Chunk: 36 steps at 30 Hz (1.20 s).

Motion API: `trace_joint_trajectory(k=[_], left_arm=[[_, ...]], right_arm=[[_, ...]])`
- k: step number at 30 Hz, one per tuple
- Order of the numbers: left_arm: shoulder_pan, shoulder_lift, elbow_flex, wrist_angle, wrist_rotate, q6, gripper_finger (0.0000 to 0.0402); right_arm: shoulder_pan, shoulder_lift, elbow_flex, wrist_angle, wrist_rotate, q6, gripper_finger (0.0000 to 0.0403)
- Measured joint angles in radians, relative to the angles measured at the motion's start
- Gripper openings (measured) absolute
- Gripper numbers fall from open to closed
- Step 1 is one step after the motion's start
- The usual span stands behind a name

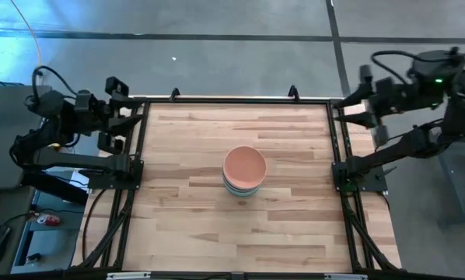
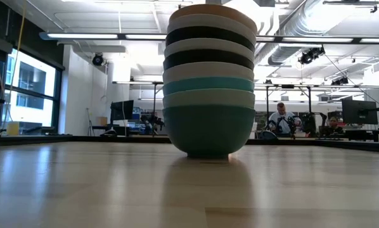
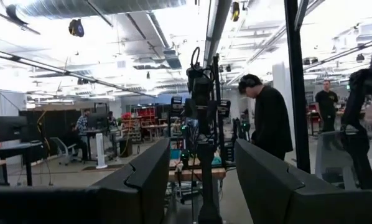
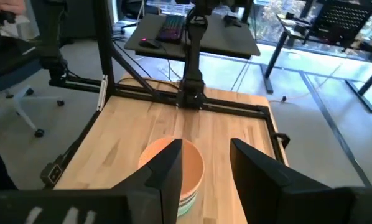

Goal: Nest bowls inside each other
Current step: Return to Home Position

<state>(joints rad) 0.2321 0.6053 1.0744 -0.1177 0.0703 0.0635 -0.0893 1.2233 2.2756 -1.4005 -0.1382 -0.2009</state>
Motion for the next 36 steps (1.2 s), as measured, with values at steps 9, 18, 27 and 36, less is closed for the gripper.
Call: trace_joint_trajectory(k=[9,18,27,36], left_arm=[[0.0,-0.149,0.001,-0.268,-0.112,-0.04,0.0168],[0.0,-0.265,0.001,-0.519,-0.221,-0.061,0.0168],[0.0,-0.352,-0.016,-0.651,-0.404,-0.078,0.0168],[0.003,-0.599,-0.308,-0.362,-0.482,0.018,0.0168]], right_arm=[[0.0,-0.165,-0.001,-0.065,0.068,0.066,0.0126],[0.0,-0.248,0.0,-0.073,0.084,0.052,0.0126],[0.0,-0.245,-0.001,-0.07,0.113,0.092,0.0126],[0.0,-0.231,0.0,0.022,0.114,0.093,0.0126]])
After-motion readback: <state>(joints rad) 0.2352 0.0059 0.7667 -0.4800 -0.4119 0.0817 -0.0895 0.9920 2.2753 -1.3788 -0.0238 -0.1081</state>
